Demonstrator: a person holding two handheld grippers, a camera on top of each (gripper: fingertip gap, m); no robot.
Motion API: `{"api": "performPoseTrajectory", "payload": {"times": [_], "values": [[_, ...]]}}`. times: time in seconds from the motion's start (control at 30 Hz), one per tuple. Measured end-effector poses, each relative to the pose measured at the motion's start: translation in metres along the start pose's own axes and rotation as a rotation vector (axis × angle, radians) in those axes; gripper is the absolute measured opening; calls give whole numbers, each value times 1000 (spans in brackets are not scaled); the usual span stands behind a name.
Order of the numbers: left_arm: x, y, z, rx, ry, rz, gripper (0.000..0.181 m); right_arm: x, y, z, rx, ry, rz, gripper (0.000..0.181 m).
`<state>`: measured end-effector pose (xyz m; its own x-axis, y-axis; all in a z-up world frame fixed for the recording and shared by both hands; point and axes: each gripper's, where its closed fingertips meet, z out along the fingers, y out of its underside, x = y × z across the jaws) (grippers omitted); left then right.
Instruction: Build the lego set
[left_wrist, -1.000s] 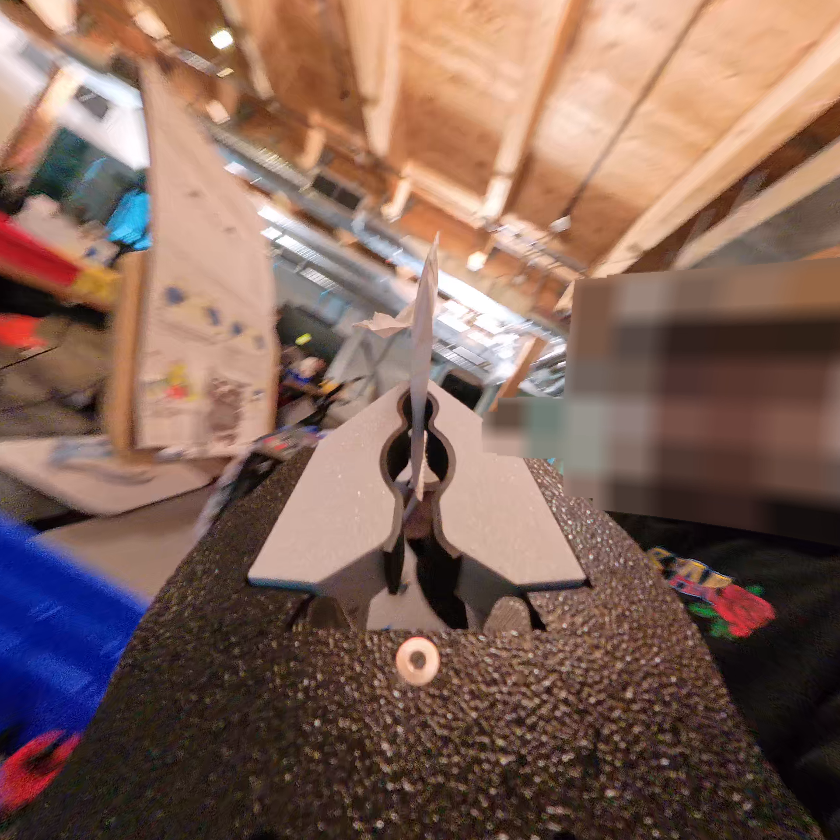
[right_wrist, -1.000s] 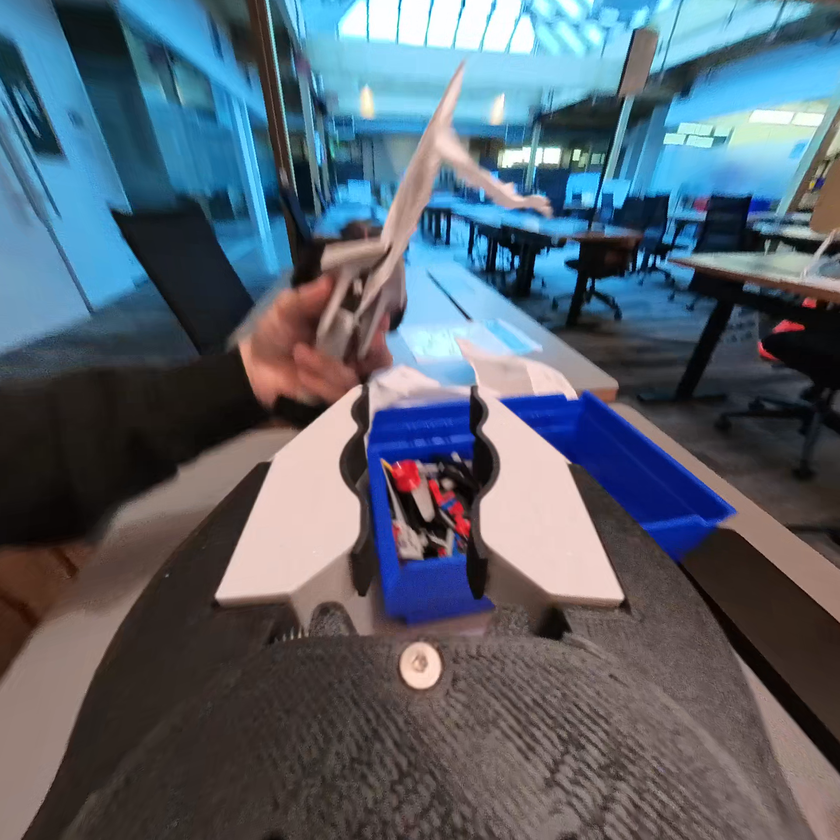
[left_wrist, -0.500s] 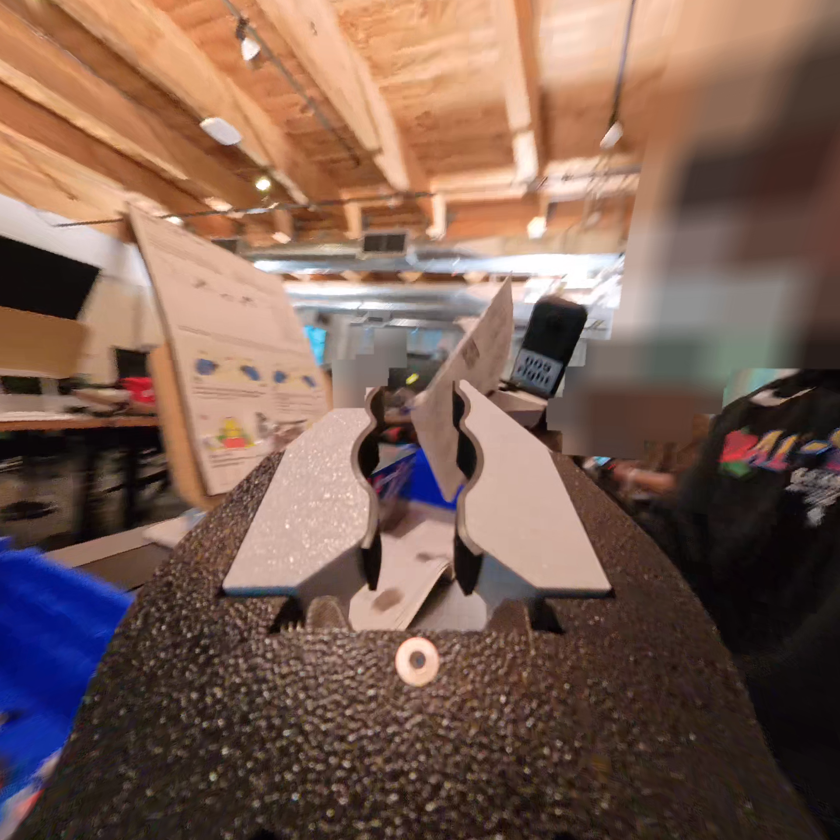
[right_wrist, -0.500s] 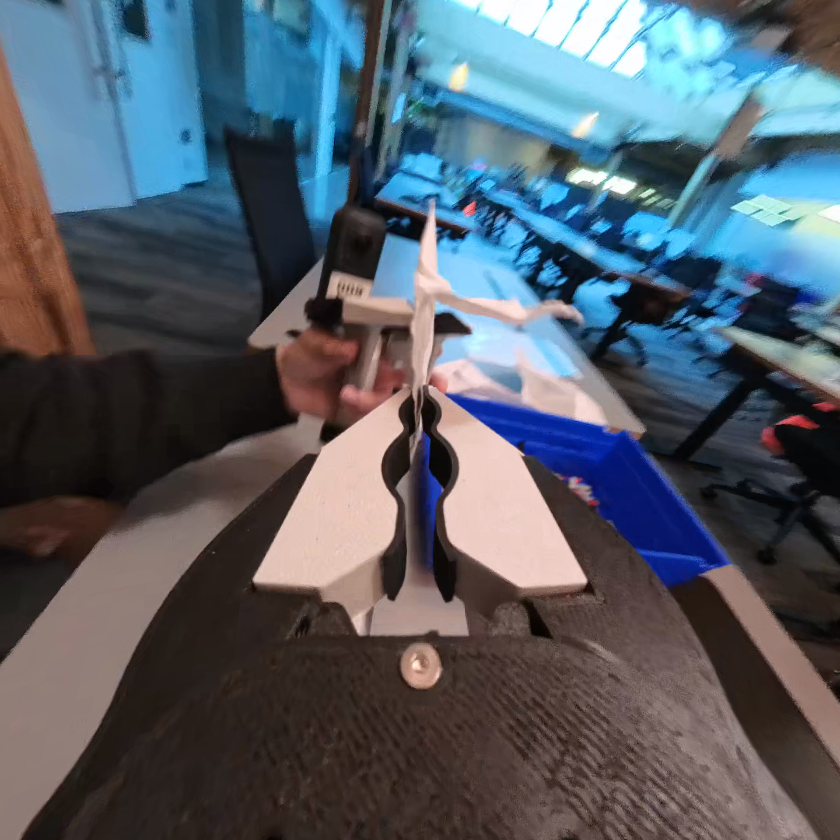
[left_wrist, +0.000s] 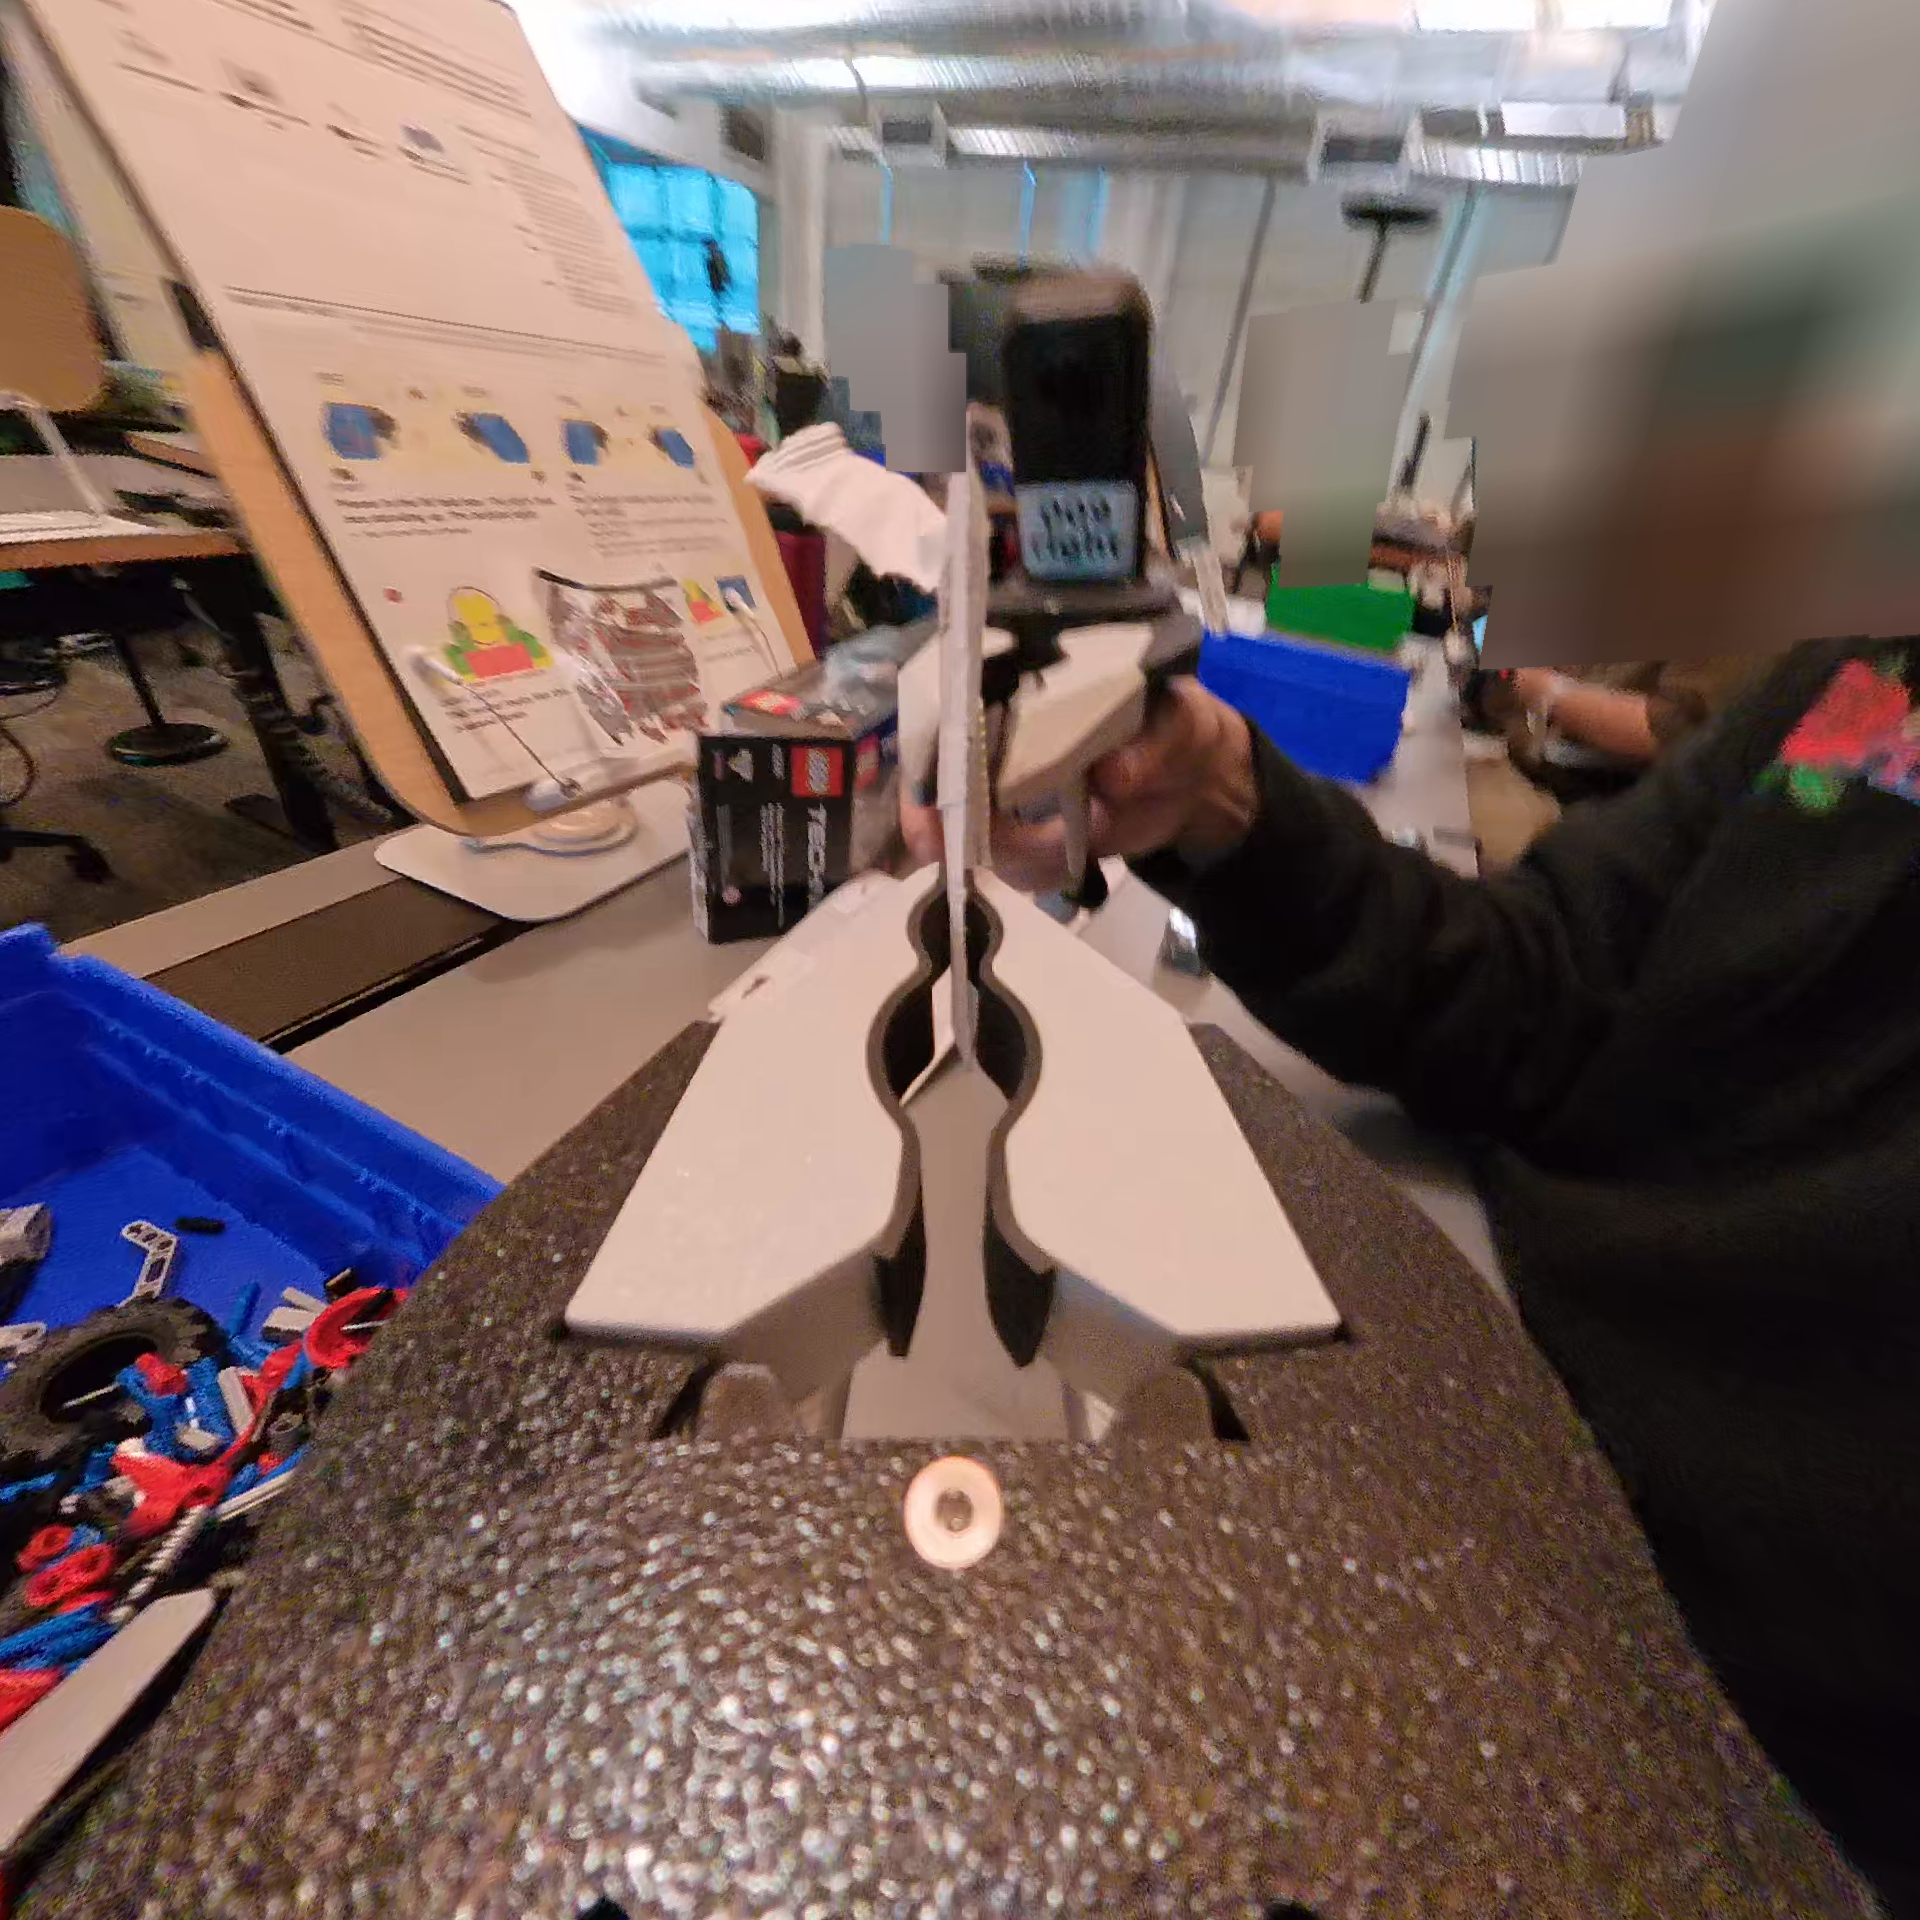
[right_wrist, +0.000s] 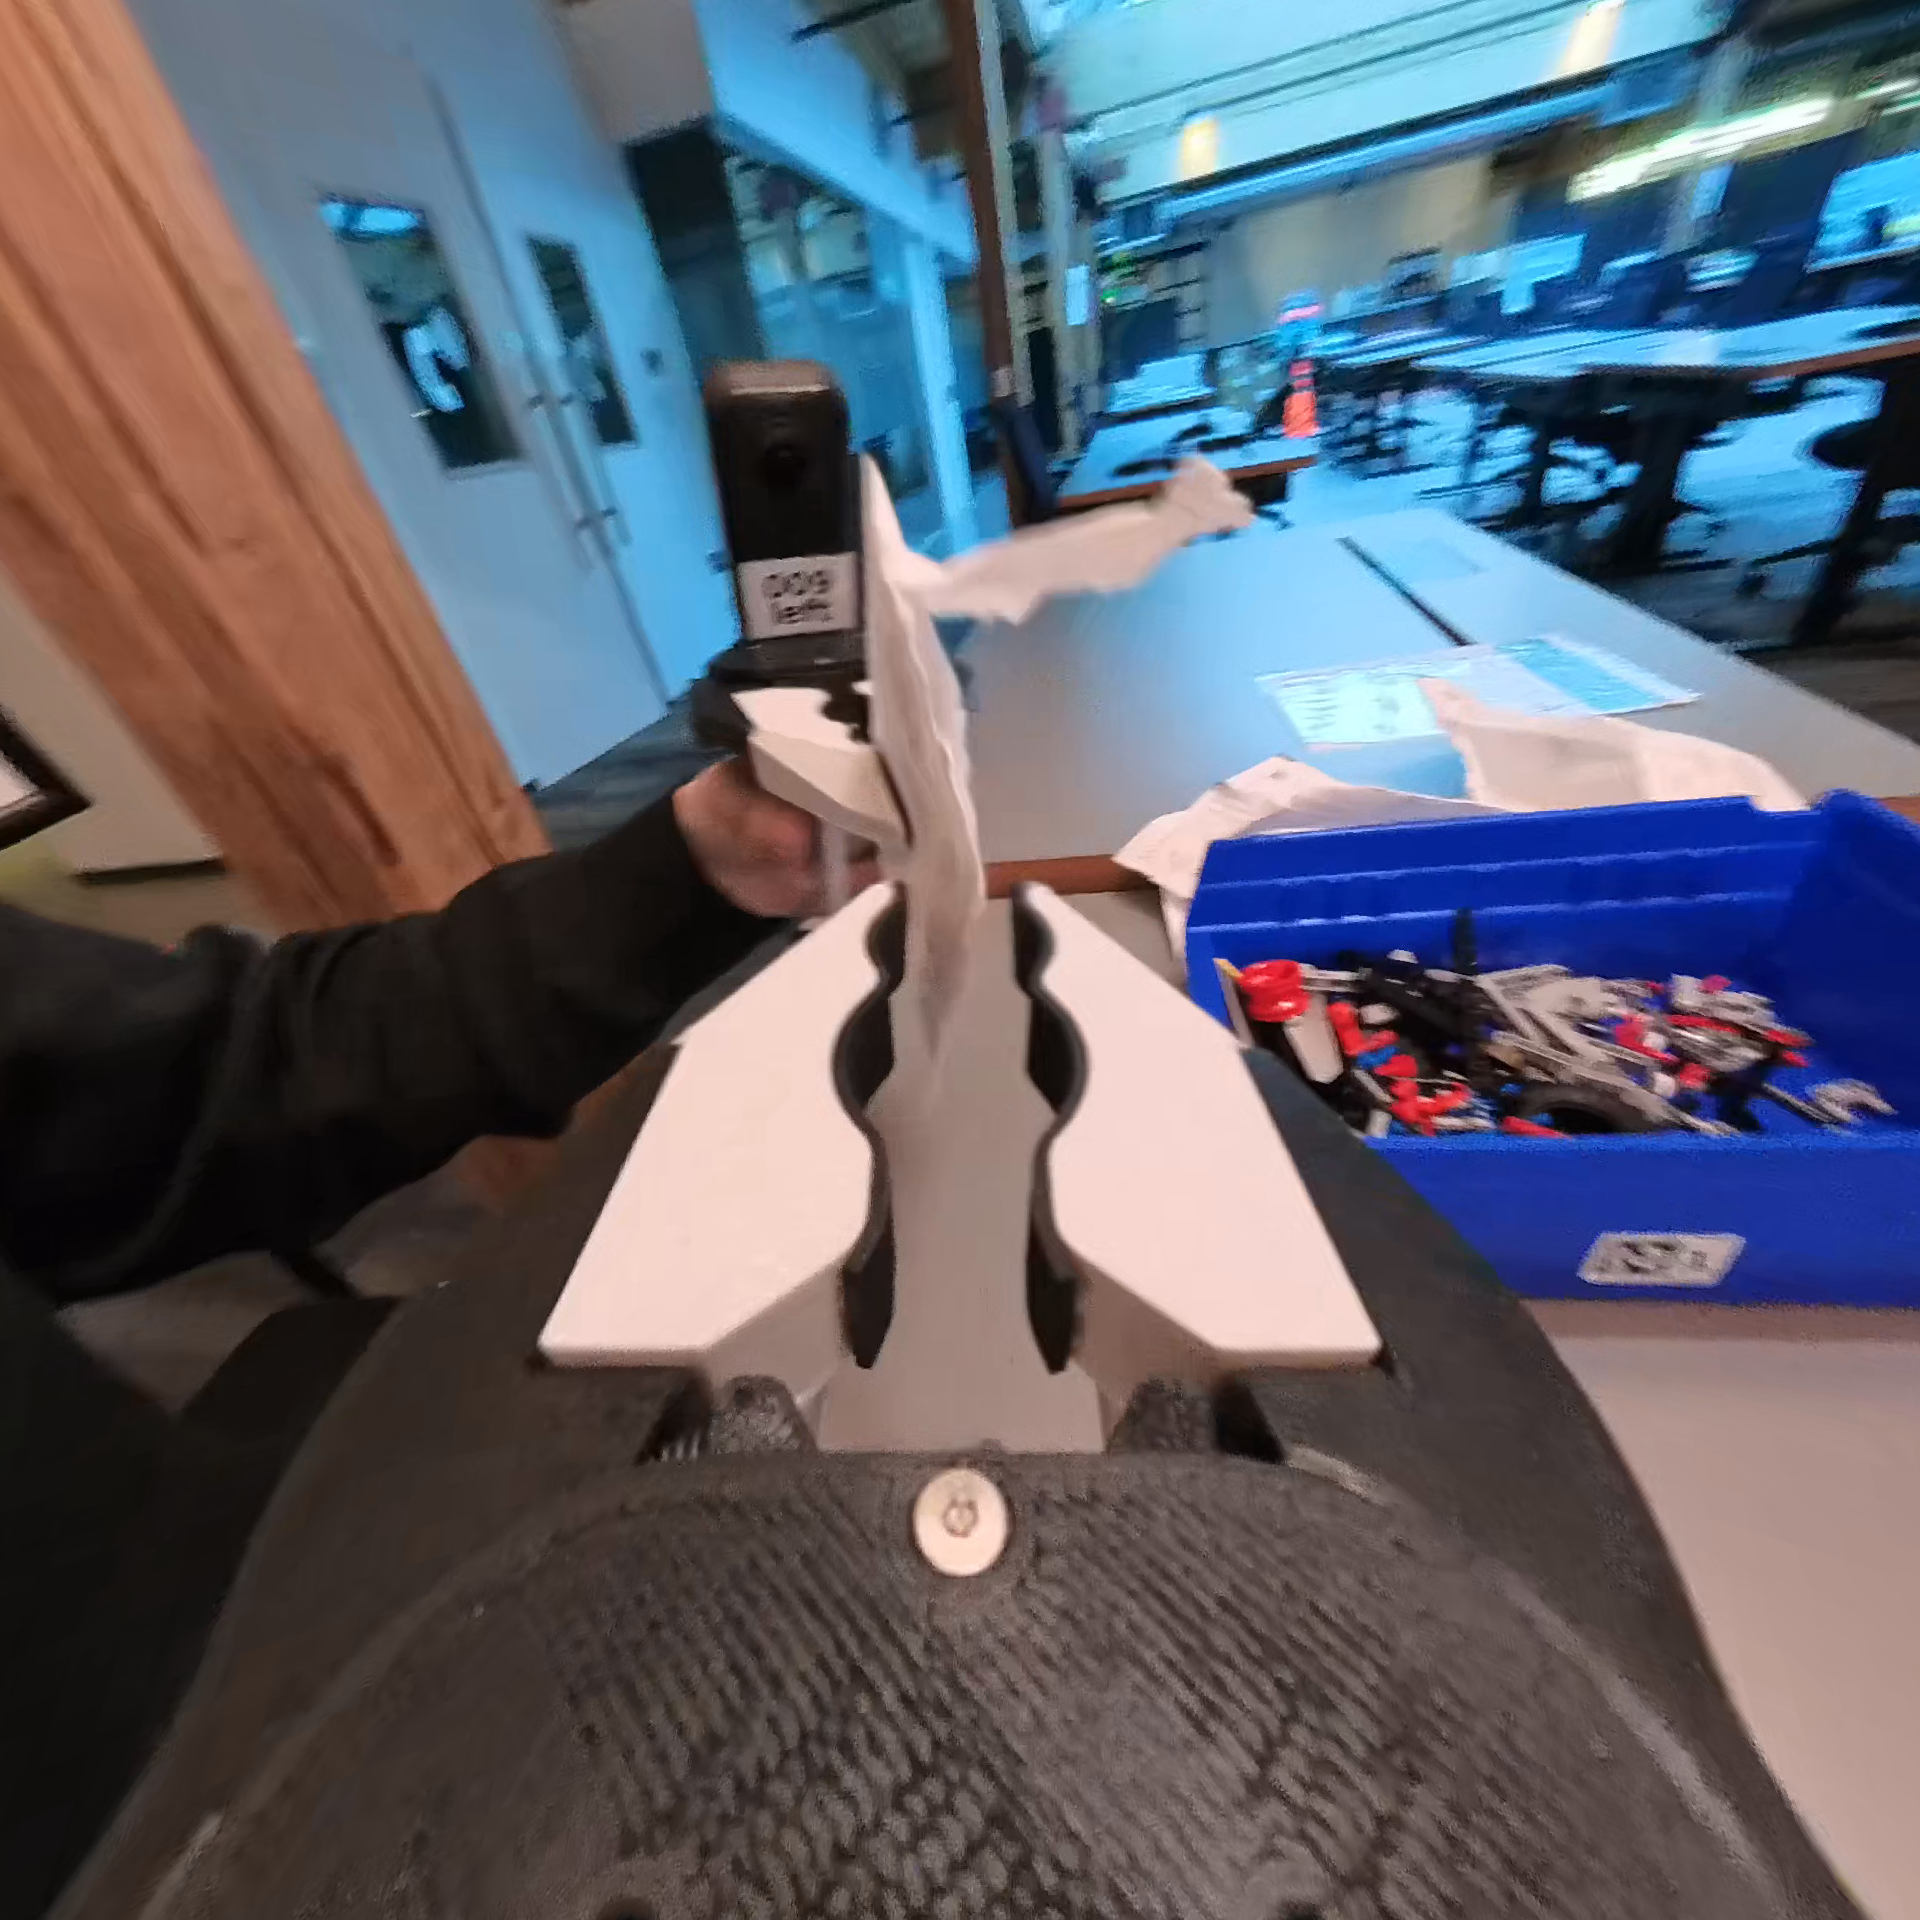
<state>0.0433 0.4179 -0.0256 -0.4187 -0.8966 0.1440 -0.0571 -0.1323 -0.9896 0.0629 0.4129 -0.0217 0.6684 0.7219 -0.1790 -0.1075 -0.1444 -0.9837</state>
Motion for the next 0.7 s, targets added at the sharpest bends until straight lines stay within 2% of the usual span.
{"api": "performPoseTrajectory", "payload": {"times": [0.07, 0.17, 0.2, 0.27, 0.37, 0.43, 0.47, 0.6, 0.63, 0.67, 0.7], "values": [[-5, -11, -1, 99, -19, -86, 0, 12, 6, -2, 0, 64, 9, 30], [-3, -10, 3, 149, -2, -170, 0, 6, 9, 1, 48, 17, 52, 29], [-3, -6, 6, 138, -4, -183, 0, 2, 9, 4, 64, -13, 65, 26], [-1, 1, 10, 124, 5, -182, 0, -6, 12, 7, 67, -80, 89, 0], [5, 6, 7, 81, 24, -160, 0, -12, 21, 6, 12, -167, 194, 0], [2, 1, 3, 66, -14, -148, 23, -9, 32, 6, -54, -160, 205, 0], [-1, 1, 2, 42, -38, -139, 25, -9, 36, 6, -78, -165, 213, 0], [-9, 8, -2, -98, -93, -108, 23, -14, 41, 8, -107, -202, 257, 0], [-8, 9, -2, -116, -85, -105, 15, -12, 43, 10, -116, -191, 261, 0], [-9, 10, -2, -132, -85, -108, 0, -11, 45, 11, -120, -184, 263, 0], [-11, 12, -3, -149, -99, -131, 0, -10, 45, 12, -116, -188, 268, 0]]}}
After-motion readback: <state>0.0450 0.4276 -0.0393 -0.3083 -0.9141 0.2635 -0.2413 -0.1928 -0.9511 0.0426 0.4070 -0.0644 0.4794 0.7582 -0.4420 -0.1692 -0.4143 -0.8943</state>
